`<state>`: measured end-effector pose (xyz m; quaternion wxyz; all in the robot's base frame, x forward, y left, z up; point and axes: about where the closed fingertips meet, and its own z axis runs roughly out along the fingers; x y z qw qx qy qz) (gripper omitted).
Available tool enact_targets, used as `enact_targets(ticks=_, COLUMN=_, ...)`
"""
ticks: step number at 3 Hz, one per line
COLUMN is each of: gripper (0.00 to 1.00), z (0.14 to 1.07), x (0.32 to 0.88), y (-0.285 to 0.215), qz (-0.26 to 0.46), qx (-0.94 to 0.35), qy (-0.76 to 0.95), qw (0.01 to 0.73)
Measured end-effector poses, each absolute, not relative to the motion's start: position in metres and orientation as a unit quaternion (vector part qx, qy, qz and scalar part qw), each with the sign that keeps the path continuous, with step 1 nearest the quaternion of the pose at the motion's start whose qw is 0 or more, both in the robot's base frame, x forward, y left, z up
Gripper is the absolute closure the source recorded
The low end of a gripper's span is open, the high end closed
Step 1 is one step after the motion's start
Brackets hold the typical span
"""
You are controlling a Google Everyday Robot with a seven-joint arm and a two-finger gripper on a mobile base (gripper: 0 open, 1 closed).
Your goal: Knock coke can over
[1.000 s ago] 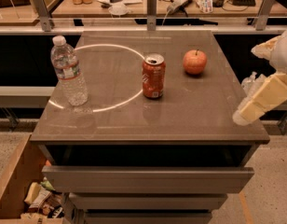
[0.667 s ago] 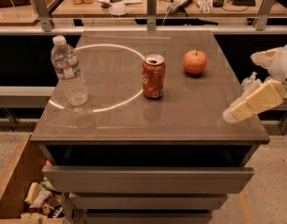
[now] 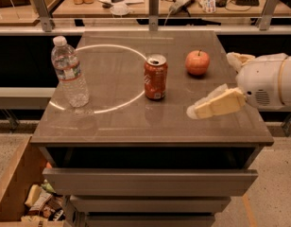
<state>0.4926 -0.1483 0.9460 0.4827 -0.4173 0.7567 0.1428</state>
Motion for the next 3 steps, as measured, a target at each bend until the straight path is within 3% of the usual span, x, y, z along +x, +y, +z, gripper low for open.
enact_targets(ticks=1, gripper=0.0, z=0.961, x=0.513, y=-0.147, qz=0.109, qx=-0.386, qy=0.751, qw=0.524)
enact_targets(ticks=3, gripper=0.0, z=0.923, x=0.528, y=-0.129, qz=0.116, qx=-0.336, qy=0.76, qw=0.544)
